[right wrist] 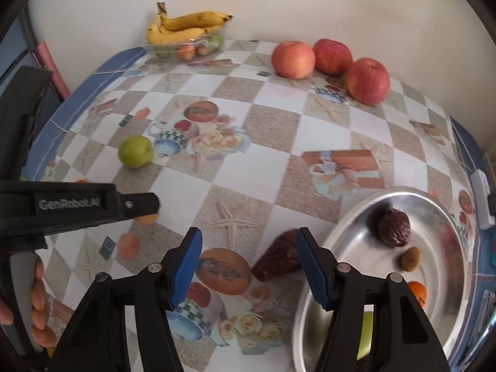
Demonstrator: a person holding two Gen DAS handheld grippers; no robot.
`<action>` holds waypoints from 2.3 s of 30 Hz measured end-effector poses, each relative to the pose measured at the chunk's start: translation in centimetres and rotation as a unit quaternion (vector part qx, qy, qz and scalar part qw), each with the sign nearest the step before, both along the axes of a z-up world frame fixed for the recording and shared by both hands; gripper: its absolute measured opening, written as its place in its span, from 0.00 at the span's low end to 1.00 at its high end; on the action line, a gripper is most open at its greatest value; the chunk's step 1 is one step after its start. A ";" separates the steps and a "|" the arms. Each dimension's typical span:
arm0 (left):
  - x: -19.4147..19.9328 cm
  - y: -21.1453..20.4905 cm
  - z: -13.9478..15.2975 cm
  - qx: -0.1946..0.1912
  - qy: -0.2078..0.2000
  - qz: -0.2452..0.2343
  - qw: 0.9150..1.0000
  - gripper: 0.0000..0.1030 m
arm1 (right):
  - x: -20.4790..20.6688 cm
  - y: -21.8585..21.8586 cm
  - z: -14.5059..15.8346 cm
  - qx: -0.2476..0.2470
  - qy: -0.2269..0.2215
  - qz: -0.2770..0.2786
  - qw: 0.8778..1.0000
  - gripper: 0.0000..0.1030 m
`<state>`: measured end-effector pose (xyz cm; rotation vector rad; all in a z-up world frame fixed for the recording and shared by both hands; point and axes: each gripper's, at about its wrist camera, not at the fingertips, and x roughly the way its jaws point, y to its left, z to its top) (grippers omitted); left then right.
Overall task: Organize fruits
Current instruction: 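Grasp a small brown kiwi with the left tool while the right tool moves to a dried date, then grasp the dried date with the right tool while the left tool holds the kiwi, then carry the date with the right tool to the bowl while the left tool carries the kiwi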
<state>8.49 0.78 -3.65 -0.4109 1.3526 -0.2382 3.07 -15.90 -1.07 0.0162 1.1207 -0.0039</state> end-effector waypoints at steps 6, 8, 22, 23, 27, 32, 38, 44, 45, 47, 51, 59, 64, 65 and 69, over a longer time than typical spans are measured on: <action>0.0 0.0 0.0 -0.001 0.000 0.000 1.000 0.28 | -0.2 -0.9 -0.7 -0.012 0.028 -0.022 0.999 0.52; 0.0 0.0 0.0 -0.001 0.000 0.000 1.000 0.28 | -0.2 -0.8 -0.7 -0.018 0.026 -0.023 0.999 0.50; 0.1 0.3 -0.1 -0.006 0.005 0.007 1.000 0.28 | 0.3 0.9 -2.3 -0.129 0.028 -0.011 0.991 0.32; 0.1 0.3 0.0 -0.006 0.005 0.007 1.000 0.28 | 0.3 0.9 -2.3 -0.129 0.027 -0.012 0.991 0.32; 0.1 0.4 -0.1 -0.005 0.006 0.010 1.000 0.28 | 0.4 1.0 -2.2 -0.131 0.026 -0.013 0.991 0.29; 0.1 0.2 -0.3 -0.003 0.008 0.012 1.000 0.28 | 0.3 -0.3 -1.4 -0.061 0.016 -0.035 0.997 0.20; 0.1 0.2 -0.3 -0.003 0.008 0.014 1.000 0.28 | 0.3 -0.5 -1.2 -0.014 0.012 -0.035 0.999 0.17; 0.1 0.3 -0.3 -0.005 0.011 0.017 1.000 0.28 | 0.3 0.7 -0.1 0.008 -0.012 -0.008 1.000 0.16; 0.1 0.3 -0.3 -0.005 0.011 0.016 1.000 0.28 | 0.3 0.8 0.1 0.006 -0.016 -0.009 1.000 0.16; 0.2 0.3 -0.3 -0.005 0.011 0.016 1.000 0.28 | 0.3 0.8 0.0 -0.004 -0.015 -0.011 1.000 0.17; 0.2 0.3 -0.4 -0.007 0.014 0.017 1.000 0.28 | 0.4 0.3 -0.8 -0.040 -0.009 -0.021 0.999 0.35; 0.2 0.3 -0.5 -0.007 0.015 0.015 1.000 0.28 | 0.3 0.2 -1.7 -0.101 0.006 -0.019 0.995 0.39; 0.2 0.2 -0.5 -0.007 0.016 0.015 1.000 0.28 | 0.2 2.0 -2.6 -0.177 0.017 0.024 0.984 0.39; 0.2 0.2 -0.5 -0.007 0.016 0.015 1.000 0.28 | 0.2 2.3 -2.7 -0.189 0.018 0.032 0.981 0.39; 0.2 0.2 -0.7 -0.007 0.018 0.015 1.000 0.28 | 0.1 2.4 -2.9 -0.208 0.017 0.038 0.977 0.33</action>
